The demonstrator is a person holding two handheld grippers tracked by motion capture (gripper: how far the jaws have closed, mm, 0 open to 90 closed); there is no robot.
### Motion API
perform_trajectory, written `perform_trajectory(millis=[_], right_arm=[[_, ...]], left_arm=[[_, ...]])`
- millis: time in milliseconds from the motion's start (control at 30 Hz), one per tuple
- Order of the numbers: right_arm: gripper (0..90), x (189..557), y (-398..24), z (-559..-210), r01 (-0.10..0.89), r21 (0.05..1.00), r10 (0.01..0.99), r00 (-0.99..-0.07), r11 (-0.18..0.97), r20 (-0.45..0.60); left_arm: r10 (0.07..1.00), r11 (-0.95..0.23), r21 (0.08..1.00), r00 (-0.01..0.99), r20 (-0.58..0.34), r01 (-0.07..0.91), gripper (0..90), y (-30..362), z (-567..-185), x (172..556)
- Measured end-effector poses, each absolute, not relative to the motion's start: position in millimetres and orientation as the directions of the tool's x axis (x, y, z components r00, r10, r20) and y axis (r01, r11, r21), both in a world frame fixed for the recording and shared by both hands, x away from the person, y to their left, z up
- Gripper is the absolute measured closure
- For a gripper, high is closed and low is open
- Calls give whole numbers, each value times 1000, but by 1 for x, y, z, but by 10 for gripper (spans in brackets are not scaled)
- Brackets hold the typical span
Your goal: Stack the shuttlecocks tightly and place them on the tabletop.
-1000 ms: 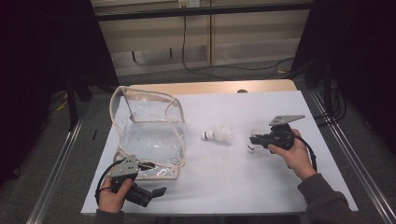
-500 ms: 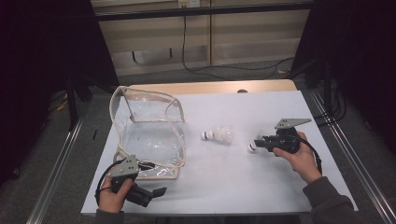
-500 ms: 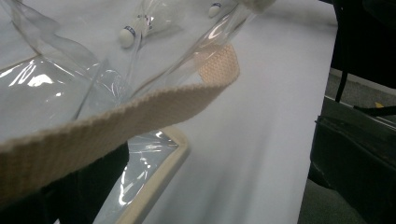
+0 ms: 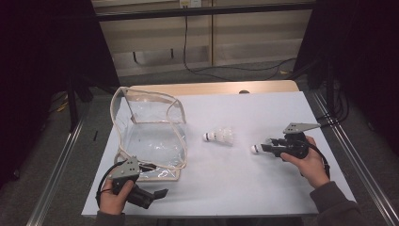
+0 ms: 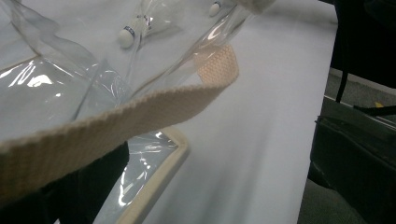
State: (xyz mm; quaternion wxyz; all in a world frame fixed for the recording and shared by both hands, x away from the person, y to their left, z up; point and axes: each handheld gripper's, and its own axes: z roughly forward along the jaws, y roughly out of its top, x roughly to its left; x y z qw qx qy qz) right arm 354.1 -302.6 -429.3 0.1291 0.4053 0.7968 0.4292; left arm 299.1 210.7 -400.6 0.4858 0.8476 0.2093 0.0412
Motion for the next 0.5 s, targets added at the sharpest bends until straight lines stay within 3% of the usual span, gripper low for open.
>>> perform_trajectory(millis=[500], right_arm=[[561, 346, -308, -435, 535, 788, 767, -628, 305, 130]], left_arm=[[397, -447, 837, 908, -131, 316, 46, 210, -400, 299]])
